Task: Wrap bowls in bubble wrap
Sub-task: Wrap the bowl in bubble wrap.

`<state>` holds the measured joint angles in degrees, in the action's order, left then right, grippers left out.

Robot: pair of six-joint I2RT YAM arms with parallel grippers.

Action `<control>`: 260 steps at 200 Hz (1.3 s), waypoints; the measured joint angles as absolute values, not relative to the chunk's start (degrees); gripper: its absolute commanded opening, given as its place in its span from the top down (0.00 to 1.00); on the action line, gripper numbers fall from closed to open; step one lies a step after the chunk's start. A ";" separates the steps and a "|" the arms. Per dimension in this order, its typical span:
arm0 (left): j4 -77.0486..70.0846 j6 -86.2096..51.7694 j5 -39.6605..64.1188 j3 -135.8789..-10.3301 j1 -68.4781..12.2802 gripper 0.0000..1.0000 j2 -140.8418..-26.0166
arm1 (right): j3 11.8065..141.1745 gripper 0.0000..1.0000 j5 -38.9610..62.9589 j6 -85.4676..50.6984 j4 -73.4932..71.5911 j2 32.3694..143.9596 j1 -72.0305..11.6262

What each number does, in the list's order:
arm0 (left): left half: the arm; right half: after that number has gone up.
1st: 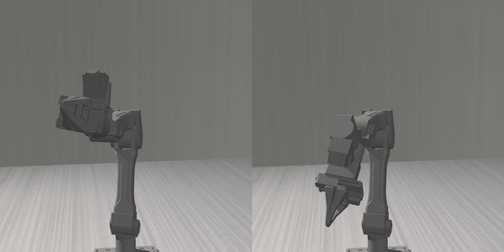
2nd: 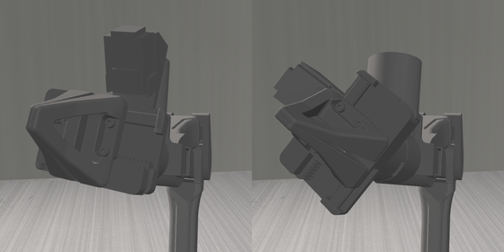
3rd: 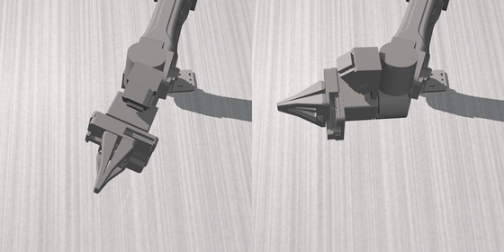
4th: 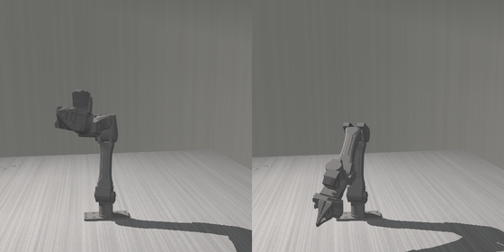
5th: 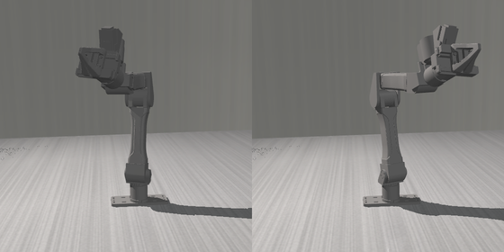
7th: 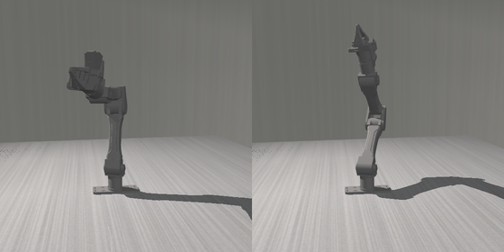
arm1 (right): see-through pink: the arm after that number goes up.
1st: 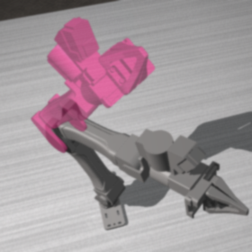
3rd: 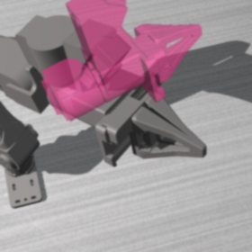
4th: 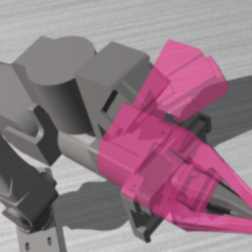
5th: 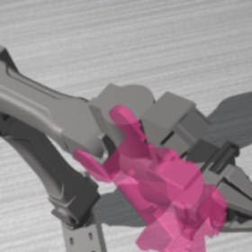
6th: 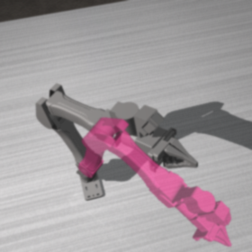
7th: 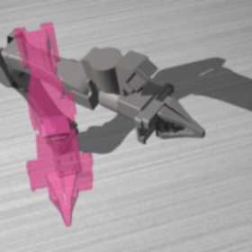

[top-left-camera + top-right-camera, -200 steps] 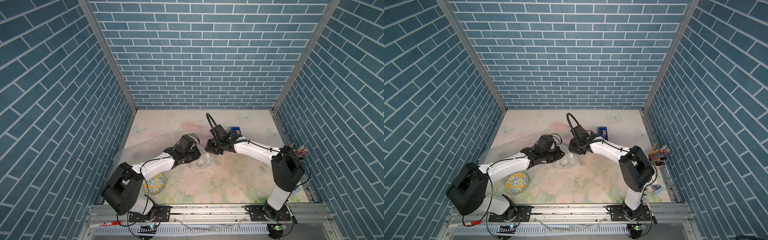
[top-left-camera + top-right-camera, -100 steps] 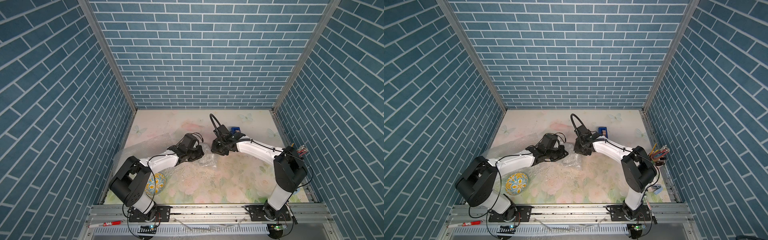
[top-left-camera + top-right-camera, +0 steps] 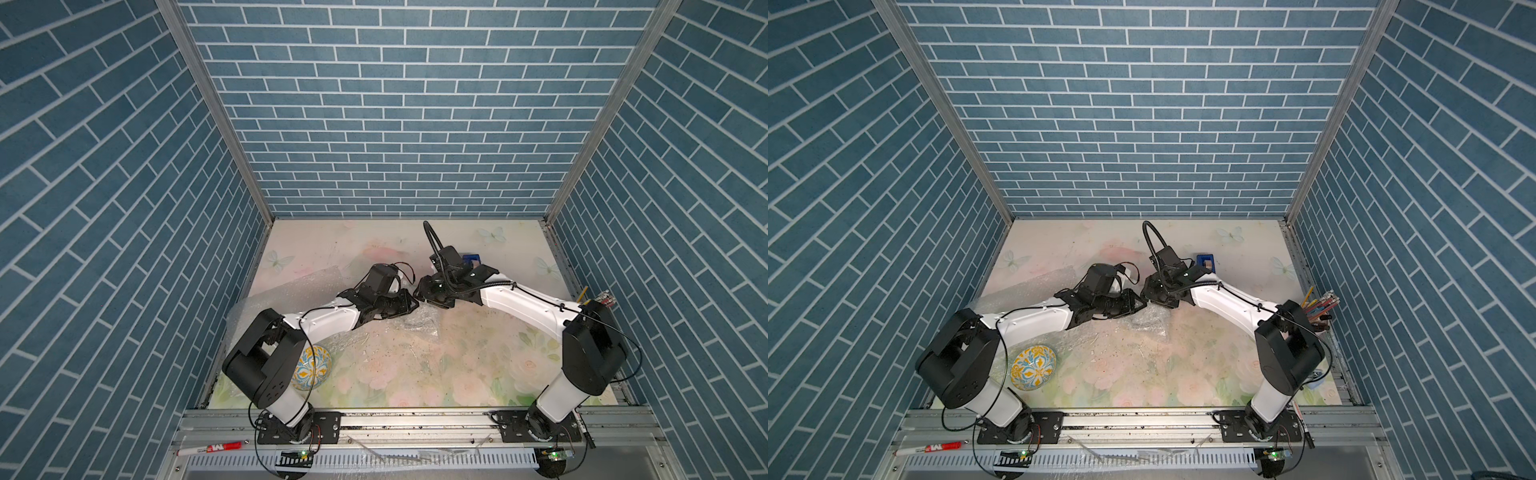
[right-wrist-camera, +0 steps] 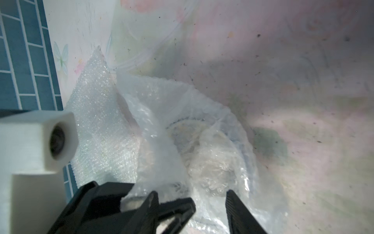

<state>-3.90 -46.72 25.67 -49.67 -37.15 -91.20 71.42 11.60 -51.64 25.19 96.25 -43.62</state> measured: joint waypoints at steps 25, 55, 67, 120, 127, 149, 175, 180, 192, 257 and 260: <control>-3.75 -45.06 25.78 -48.49 -37.15 0.78 -90.72 | 72.34 0.44 13.02 -51.62 23.99 97.76 -43.88; -3.81 -43.64 25.80 -47.99 -37.15 0.83 -89.86 | 74.46 0.46 13.41 -51.59 23.94 98.63 -43.99; -3.97 -43.09 25.87 -47.79 -37.15 0.83 -89.67 | 75.31 0.46 13.61 -51.59 23.70 99.31 -43.99; -4.84 -40.75 27.14 -46.94 -37.15 0.77 -87.46 | 75.42 0.67 15.75 -51.92 22.98 101.69 -43.94; -4.80 -40.21 27.16 -46.96 -37.15 0.75 -87.15 | 75.35 0.76 15.90 -52.16 22.85 101.71 -43.92; -4.60 -38.96 27.09 -47.00 -37.15 0.63 -86.89 | 74.63 1.00 15.84 -52.27 21.91 101.67 -43.94; -2.79 -39.00 26.59 -46.96 -37.15 0.53 -86.30 | 72.60 1.00 14.90 -52.69 21.82 101.10 -43.94; -2.20 -39.20 26.28 -46.92 -37.15 0.51 -85.80 | 72.16 1.00 14.63 -52.71 21.85 100.86 -43.94; -0.86 -39.55 25.39 -46.39 -37.01 0.46 -83.48 | 71.22 1.00 13.87 -52.71 21.85 100.01 -43.92; 11.25 -42.35 17.63 -46.00 -28.05 0.40 -71.88 | 64.51 1.00 11.16 -54.08 20.86 96.36 -44.07; 11.51 -42.39 17.58 -46.19 -27.59 0.40 -72.49 | 64.40 1.00 11.09 -54.13 20.80 96.47 -44.10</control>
<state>11.51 -42.39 17.58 -46.19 -27.59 -72.49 64.40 11.09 -54.13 20.80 96.47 -44.10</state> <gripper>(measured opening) 0.617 0.041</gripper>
